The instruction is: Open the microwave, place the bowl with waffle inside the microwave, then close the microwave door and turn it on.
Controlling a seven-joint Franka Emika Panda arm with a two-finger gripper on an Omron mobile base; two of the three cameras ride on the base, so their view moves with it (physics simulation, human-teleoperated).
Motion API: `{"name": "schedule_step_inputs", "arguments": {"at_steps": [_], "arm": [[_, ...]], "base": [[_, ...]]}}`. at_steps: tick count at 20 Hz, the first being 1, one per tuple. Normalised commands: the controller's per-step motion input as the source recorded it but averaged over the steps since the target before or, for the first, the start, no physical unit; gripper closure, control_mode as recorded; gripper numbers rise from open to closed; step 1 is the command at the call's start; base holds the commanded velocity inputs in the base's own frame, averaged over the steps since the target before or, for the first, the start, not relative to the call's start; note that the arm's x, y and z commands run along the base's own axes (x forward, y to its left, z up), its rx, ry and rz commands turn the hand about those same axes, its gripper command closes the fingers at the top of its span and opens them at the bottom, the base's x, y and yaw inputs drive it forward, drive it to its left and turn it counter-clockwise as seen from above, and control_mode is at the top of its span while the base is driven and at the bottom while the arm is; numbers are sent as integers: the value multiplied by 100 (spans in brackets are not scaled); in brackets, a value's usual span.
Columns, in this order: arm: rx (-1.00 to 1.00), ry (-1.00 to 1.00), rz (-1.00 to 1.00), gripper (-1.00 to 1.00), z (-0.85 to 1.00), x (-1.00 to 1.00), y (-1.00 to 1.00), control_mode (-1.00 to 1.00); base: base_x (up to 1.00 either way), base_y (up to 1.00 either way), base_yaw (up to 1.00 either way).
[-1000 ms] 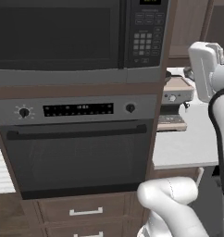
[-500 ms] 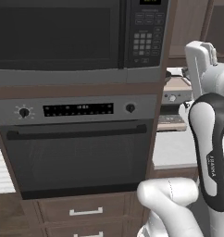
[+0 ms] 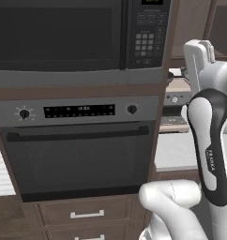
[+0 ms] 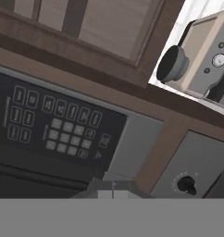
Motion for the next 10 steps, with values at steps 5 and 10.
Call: {"name": "schedule_step_inputs", "arguments": {"at_steps": [5,10], "arm": [[0,0,0,100,0,30,5,-100],[0,0,0,100,0,28,17,-100]], "base": [[0,0,0],[0,0,0]]}}
